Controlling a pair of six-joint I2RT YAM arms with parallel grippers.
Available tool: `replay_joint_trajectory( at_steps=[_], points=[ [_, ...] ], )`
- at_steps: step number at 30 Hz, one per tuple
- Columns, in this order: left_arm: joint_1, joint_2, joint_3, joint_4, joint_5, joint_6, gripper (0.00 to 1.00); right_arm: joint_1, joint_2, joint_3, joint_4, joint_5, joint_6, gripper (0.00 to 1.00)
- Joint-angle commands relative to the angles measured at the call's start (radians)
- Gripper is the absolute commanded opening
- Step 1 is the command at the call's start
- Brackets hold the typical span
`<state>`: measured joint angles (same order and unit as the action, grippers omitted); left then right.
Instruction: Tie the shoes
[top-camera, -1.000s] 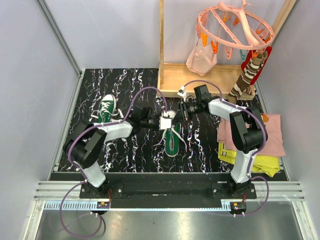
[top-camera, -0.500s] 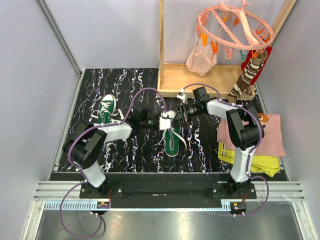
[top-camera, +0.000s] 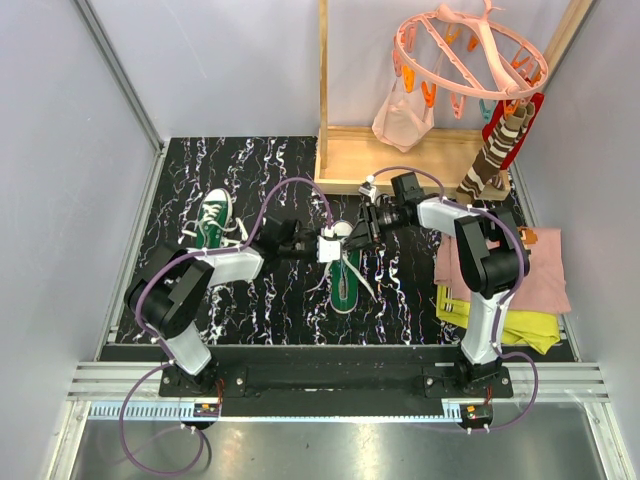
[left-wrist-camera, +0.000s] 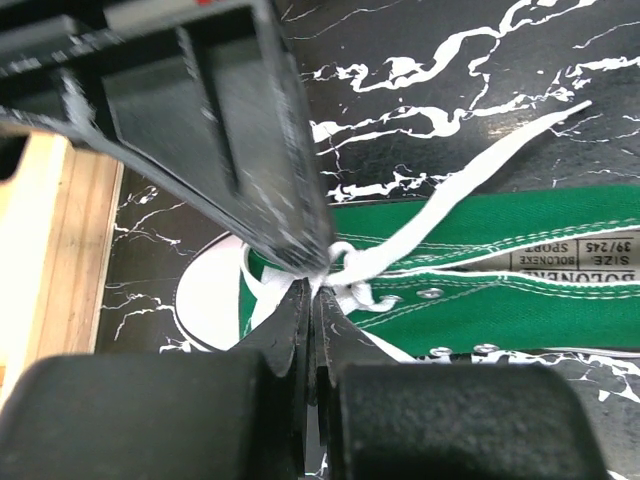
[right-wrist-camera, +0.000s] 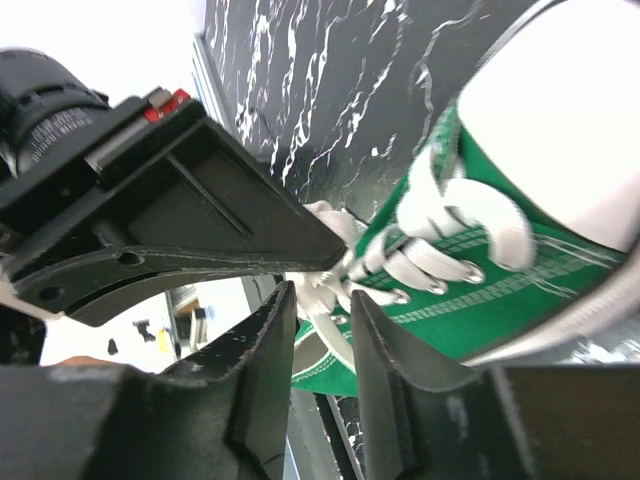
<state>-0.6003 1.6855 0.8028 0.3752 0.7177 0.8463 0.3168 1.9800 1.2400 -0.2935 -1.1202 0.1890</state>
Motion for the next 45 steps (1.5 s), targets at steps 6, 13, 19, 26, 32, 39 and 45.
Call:
replay_joint_trajectory(
  at_steps=[6,13,19,26,32,39,45],
  points=[
    [-0.006,-0.041,-0.005,0.074,0.011,0.023,0.0,-0.036,0.002,0.022,0.051,0.017,0.055,0.24],
    [-0.006,-0.043,-0.004,0.071,0.011,0.02,0.0,-0.016,0.014,0.026,0.05,0.036,0.033,0.15],
    [-0.006,-0.037,-0.002,0.073,0.011,0.019,0.0,0.01,0.011,0.013,0.048,0.003,0.018,0.18],
    [-0.006,-0.038,-0.007,0.071,0.019,0.023,0.0,0.025,0.005,0.007,0.048,-0.018,0.006,0.19],
    [-0.006,-0.038,-0.01,0.068,0.02,0.033,0.0,0.025,-0.012,-0.004,0.045,-0.064,0.004,0.23],
    [-0.006,-0.037,-0.01,0.073,0.02,0.028,0.0,0.025,0.005,0.001,0.047,-0.059,0.013,0.25],
    [-0.006,-0.037,-0.01,0.08,0.016,0.017,0.0,0.039,0.023,0.013,0.048,-0.053,0.021,0.25]
  ],
)
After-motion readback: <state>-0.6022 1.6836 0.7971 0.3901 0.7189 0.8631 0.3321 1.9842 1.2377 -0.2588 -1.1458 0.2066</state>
